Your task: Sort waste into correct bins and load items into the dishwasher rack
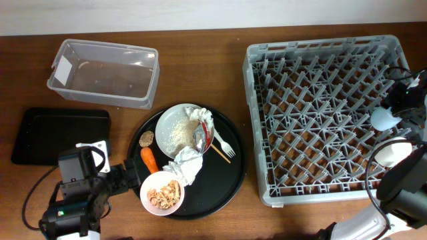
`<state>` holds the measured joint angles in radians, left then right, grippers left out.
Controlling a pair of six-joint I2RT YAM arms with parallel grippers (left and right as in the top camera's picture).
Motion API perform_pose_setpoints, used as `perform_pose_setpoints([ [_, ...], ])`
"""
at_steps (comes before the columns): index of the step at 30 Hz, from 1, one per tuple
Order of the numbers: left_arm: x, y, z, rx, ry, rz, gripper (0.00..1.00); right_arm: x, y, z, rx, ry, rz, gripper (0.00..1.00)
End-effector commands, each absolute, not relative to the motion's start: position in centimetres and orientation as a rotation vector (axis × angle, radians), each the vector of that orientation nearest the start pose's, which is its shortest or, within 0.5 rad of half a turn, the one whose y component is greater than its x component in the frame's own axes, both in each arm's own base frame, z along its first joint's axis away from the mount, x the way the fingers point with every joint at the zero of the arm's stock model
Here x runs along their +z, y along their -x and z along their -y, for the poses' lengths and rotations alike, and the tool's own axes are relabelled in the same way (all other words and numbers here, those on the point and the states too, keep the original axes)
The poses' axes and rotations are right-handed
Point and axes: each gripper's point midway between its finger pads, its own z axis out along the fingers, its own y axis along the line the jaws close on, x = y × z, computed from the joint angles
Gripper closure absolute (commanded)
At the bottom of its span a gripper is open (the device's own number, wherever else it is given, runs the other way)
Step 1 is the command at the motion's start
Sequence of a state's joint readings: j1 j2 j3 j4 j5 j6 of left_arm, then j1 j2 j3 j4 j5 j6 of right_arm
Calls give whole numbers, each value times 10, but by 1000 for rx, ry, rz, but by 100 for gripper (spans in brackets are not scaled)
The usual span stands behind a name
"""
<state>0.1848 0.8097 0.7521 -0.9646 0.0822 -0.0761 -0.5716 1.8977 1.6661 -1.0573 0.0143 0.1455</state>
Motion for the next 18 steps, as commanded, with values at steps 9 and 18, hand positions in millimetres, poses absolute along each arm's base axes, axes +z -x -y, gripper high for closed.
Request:
perform_pose_setpoints([
  [9,149,-216,-26,-75,321,-2547,1,186,-374,204,122,-890,-2564,5],
  [18,150,-218,-26,-74,319,-2538,1,231,-358,-11,370,-64,-2796,5],
])
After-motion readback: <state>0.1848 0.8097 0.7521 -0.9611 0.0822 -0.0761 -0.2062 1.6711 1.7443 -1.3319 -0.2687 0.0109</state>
